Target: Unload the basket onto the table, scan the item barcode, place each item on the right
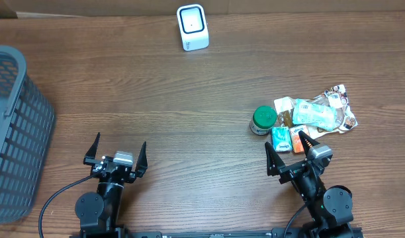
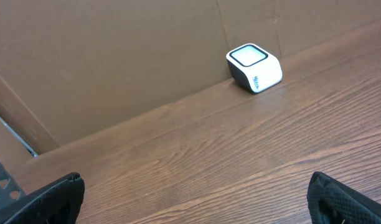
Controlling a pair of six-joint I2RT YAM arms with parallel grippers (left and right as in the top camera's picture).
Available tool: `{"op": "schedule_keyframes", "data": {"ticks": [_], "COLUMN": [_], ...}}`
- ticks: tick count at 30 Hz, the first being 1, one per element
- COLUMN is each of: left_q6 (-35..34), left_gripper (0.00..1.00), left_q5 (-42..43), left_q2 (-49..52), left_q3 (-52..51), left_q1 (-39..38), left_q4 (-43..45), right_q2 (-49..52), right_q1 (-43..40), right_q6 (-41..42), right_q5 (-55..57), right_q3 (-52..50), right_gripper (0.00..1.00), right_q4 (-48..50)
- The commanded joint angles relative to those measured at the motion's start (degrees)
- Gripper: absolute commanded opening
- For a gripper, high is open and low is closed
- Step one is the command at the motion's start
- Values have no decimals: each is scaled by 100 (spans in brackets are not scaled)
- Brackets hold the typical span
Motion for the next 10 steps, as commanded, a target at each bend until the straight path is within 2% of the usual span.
{"op": "schedule_keyframes", "data": {"ticks": [1, 10], "left_q6": [48, 48], "left_gripper": [100, 100], "left_q5": [28, 28], "left_q2": [-20, -20], "left_q3": [-17, -17], "left_q1": [-33, -31], "left_q4": [-9, -9], "right_q2": [-63, -63], "right_q1": [9, 11], "right_q6": [24, 22], "right_q5": [50, 48], "right_q3": [-59, -59], "right_gripper": [100, 100], "right_q4": [20, 22]}}
